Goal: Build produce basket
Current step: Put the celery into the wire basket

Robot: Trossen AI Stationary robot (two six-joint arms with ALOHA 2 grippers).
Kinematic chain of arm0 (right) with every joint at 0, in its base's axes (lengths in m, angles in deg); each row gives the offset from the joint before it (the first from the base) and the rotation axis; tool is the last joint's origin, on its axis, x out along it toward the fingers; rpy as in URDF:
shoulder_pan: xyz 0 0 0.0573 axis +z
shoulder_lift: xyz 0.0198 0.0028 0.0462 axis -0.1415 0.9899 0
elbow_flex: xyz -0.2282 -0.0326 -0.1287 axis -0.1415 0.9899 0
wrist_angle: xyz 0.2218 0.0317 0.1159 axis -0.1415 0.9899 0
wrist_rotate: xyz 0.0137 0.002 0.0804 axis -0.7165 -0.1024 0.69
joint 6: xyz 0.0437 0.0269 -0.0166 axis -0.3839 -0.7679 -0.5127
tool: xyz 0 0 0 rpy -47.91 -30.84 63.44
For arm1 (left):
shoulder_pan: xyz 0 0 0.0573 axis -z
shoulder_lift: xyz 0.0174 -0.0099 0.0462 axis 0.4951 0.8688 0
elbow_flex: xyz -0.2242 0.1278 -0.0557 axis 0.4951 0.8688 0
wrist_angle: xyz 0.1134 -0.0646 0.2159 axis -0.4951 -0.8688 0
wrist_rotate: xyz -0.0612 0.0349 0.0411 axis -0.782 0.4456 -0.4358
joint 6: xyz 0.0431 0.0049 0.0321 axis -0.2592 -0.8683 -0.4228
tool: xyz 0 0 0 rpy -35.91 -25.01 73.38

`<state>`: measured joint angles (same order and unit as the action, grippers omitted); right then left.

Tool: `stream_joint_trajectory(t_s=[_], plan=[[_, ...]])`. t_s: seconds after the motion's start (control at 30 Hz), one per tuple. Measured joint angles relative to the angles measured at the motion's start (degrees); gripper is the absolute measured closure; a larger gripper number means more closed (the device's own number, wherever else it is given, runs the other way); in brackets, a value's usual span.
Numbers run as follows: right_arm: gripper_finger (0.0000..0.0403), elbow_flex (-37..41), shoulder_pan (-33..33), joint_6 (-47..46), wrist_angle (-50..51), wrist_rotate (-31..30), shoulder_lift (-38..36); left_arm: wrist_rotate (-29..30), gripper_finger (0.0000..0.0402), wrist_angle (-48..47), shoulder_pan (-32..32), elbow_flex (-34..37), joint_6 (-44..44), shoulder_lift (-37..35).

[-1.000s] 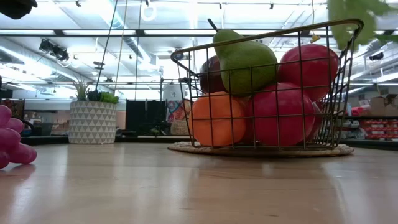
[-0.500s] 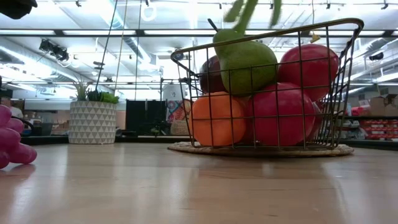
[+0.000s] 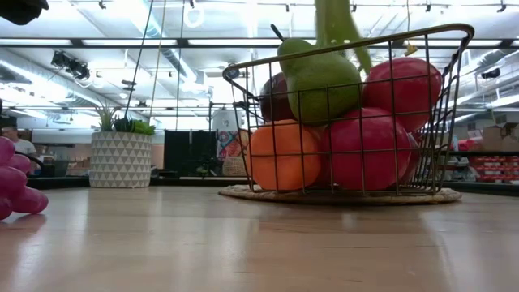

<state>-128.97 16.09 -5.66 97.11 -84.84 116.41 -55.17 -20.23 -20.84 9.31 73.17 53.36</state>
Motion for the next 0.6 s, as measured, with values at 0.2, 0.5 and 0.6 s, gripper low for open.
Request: stream_joint_trajectory(t_s=[0.2,0.5,0.6], plan=[[0.0213,0.00,0.59,22.42,3.41,7.36,7.75,0.01,0.0230,-0.14,0.00,0.00,-0.03,-0.01],[0.0213,0.02,4.53,31.51,9.12,3.28,18.38,0.00,0.0230,-0.50,0.00,0.00,-0.07,-0.01],[0.0213,0.02,6.31,35.49,9.99,-2.76,19.54,0.01,0.0230,-0.97,0.00,0.00,-0.05,0.00]])
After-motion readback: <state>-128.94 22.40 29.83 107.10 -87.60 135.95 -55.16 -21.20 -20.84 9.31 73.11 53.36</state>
